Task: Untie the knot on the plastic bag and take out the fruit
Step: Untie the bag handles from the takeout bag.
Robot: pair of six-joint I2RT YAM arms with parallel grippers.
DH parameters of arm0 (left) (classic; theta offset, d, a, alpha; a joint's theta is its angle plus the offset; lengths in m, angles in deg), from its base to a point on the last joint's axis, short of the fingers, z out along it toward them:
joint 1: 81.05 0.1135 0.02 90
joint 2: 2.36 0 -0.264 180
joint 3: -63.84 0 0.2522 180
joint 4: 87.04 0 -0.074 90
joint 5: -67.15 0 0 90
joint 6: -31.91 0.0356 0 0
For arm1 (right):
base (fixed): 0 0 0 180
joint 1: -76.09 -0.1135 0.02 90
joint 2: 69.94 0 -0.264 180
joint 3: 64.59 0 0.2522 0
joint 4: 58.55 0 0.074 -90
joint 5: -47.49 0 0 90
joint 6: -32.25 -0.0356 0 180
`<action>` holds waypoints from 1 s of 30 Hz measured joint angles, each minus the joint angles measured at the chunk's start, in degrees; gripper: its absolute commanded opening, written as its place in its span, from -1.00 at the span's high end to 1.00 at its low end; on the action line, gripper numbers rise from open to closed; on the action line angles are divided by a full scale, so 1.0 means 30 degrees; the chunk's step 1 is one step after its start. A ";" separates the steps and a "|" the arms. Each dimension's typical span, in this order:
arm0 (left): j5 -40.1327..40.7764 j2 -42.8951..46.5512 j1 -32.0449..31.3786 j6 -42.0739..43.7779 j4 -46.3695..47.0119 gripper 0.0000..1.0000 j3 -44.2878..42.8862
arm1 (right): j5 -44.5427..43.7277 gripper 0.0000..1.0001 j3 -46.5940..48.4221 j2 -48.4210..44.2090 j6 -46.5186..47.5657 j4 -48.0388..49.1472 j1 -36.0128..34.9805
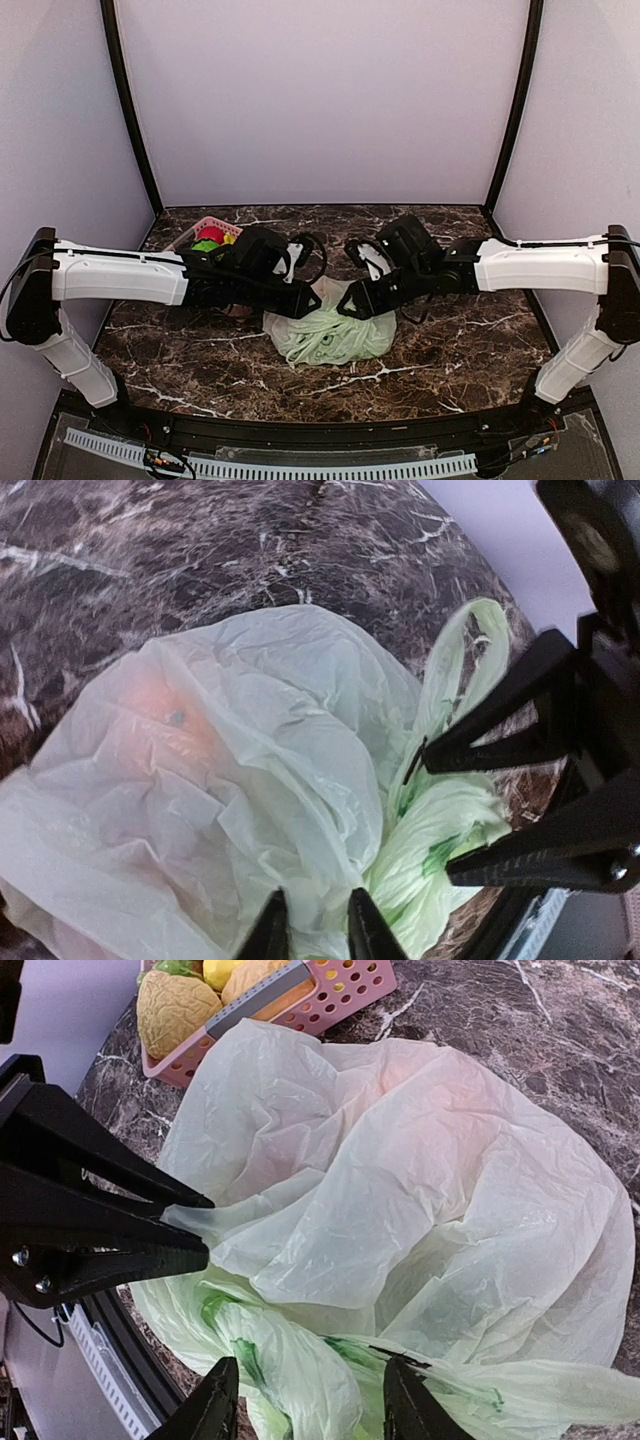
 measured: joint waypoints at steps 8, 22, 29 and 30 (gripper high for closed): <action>0.0146 0.0051 0.0000 -0.0087 0.0262 0.99 0.0357 | 0.0372 1.00 0.0000 0.0051 -0.0313 0.0576 -0.0022; 0.1450 0.1115 0.0000 -0.0175 0.0328 0.98 0.0867 | -0.0998 1.00 -0.0801 -0.1523 -0.0692 0.1603 -0.0022; 0.1749 0.1457 0.0000 -0.0182 0.0335 0.99 0.0867 | -0.1639 1.00 -0.1246 -0.2310 -0.0758 0.1698 -0.0022; 0.1770 0.1457 0.0000 -0.0182 0.0335 0.99 0.0867 | -0.1741 1.00 -0.1355 -0.2448 -0.0772 0.1712 -0.0022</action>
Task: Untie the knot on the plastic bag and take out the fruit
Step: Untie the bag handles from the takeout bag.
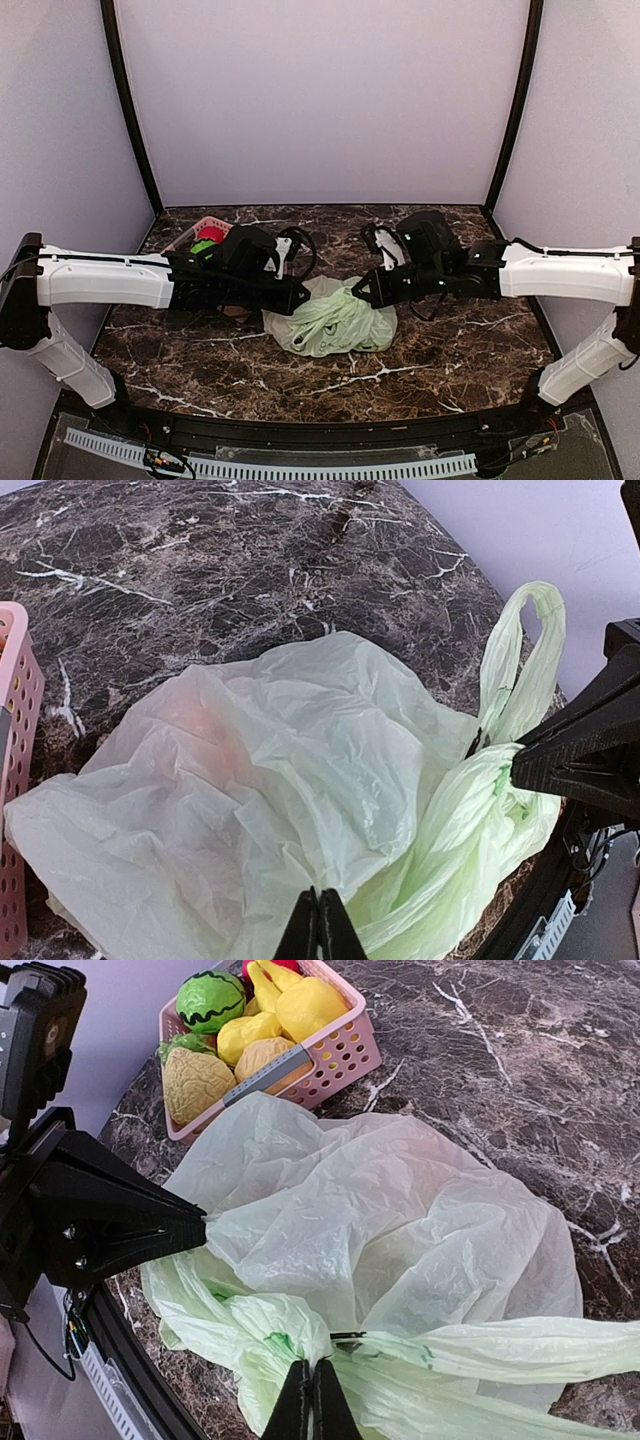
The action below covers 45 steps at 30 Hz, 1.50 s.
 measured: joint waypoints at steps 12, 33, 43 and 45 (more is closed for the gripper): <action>0.0335 0.0656 0.0510 -0.0678 0.0350 0.98 0.1581 | -0.0583 1.00 -0.1982 -0.0707 -0.0809 0.0291 0.0000; -0.1668 0.3271 0.0576 0.3963 -0.0838 -0.34 -0.0641 | -0.0641 1.00 -0.2047 -0.1035 -0.0831 0.0321 0.0007; -0.2834 0.0984 -0.1202 0.6725 -0.1479 -0.39 -0.2608 | -0.0627 1.00 -0.2040 -0.1035 -0.0831 0.0328 0.0022; -0.2455 0.0372 -0.1559 0.7235 -0.1894 -0.46 -0.2973 | -0.0627 1.00 -0.2040 -0.1035 -0.0831 0.0328 0.0022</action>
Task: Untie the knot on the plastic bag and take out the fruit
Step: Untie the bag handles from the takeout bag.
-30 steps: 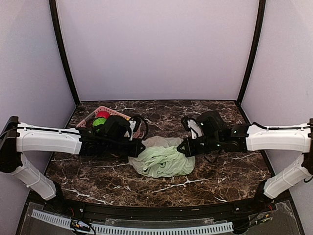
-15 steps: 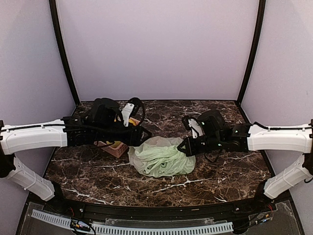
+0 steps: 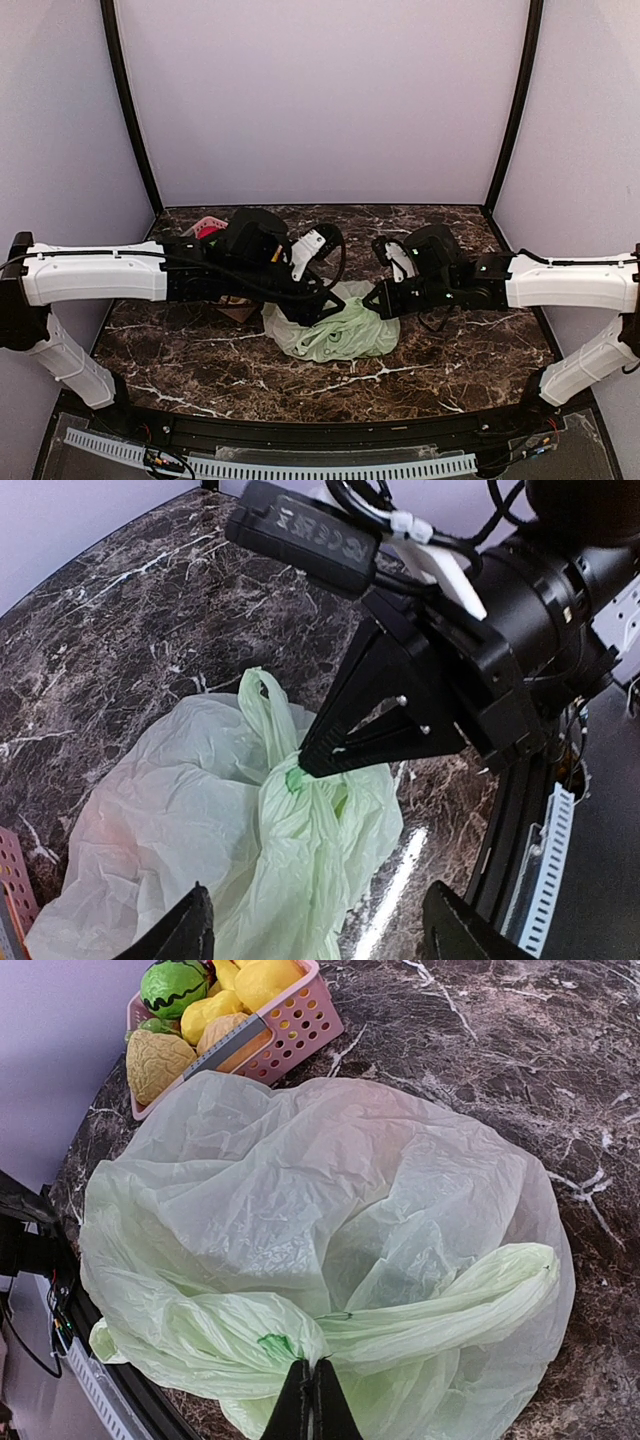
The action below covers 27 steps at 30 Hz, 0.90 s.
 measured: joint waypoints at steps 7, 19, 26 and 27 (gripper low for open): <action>0.2368 -0.1472 -0.0765 0.1632 -0.1610 -0.64 -0.1166 | 0.0000 1.00 0.0007 0.0000 0.0007 0.0000 0.0000; 0.4226 -0.2266 -0.1297 0.2790 -0.2798 -0.70 -0.1413 | 0.0000 1.00 0.0015 0.0000 0.0000 0.0007 0.0000; 0.4743 -0.2492 -0.1326 0.2929 -0.2812 -0.20 -0.1406 | 0.0000 1.00 0.0015 0.0000 0.0000 0.0007 0.0007; 0.4881 -0.2492 -0.1326 0.2943 -0.2812 -0.14 -0.1406 | -0.0007 1.00 0.0015 0.0000 0.0000 0.0015 0.0007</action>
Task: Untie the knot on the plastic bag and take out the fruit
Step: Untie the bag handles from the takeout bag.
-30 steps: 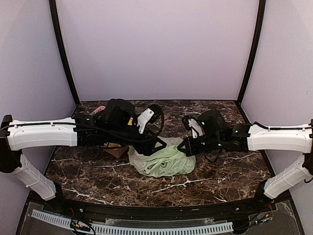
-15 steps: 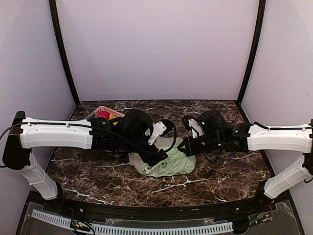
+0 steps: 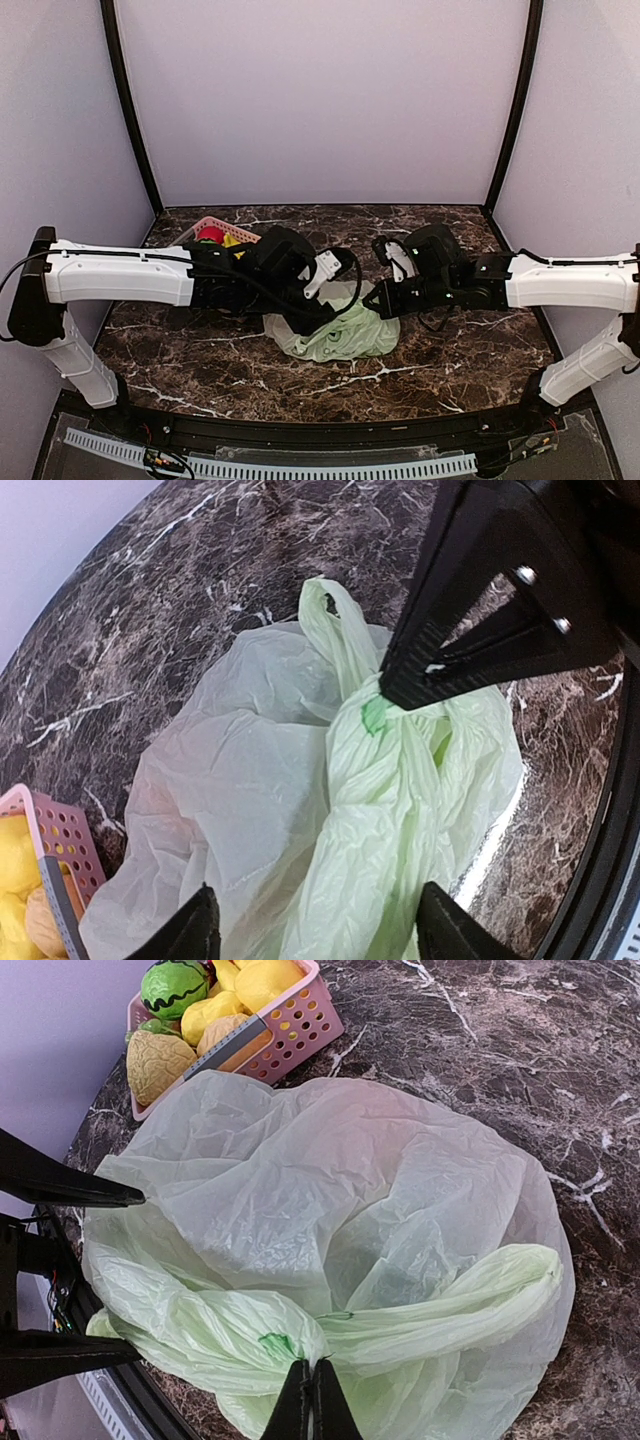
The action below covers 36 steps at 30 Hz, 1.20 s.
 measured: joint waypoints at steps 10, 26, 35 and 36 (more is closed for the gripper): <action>0.0634 0.0255 0.0000 -0.0197 0.0729 0.72 0.0612 | -0.0007 1.00 0.0000 0.0000 -0.0007 0.0000 0.0029; 0.1253 0.1384 0.0211 -0.1756 0.1588 0.99 0.1552 | -0.0605 1.00 -0.0022 -0.0772 -0.0510 -0.0015 0.0233; 0.0831 0.3745 0.2426 -0.4714 0.3293 0.99 0.4357 | -0.1253 1.00 -0.0794 -0.1523 -0.1450 -0.0102 0.0801; 0.0736 0.4051 0.2630 -0.5056 0.3563 0.99 0.4801 | -0.1268 1.00 -0.0969 -0.1588 -0.1559 -0.0109 0.0860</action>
